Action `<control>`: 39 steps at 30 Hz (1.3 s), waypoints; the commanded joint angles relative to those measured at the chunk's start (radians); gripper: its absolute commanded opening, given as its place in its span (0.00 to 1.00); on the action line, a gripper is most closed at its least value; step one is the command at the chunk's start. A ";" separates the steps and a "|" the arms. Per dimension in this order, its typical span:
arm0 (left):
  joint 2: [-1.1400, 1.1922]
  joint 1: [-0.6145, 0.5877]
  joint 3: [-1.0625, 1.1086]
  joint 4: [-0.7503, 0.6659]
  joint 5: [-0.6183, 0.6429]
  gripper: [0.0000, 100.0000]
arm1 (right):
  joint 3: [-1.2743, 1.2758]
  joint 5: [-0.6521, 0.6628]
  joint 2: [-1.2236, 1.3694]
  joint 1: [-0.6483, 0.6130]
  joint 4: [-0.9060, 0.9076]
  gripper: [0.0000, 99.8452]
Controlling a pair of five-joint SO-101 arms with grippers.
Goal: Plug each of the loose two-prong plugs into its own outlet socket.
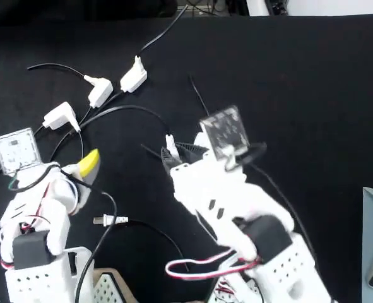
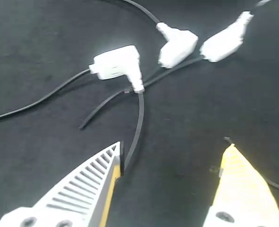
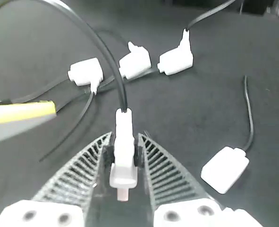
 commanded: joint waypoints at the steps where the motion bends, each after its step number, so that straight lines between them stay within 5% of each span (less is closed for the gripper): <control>1: -0.009 0.117 -0.058 -0.002 0.054 0.33 | 0.179 -0.046 -0.188 -0.048 -0.130 0.01; 17: -0.011 0.414 -0.058 -0.020 0.133 0.33 | 0.398 -0.044 -0.357 -0.244 -0.155 0.01; 31: -0.336 0.562 0.008 0.084 -0.080 0.33 | 0.463 -0.017 -0.357 -0.244 -0.192 0.01; 39: -0.295 0.567 0.019 0.084 -0.104 0.33 | 0.464 -0.017 -0.357 -0.238 -0.187 0.01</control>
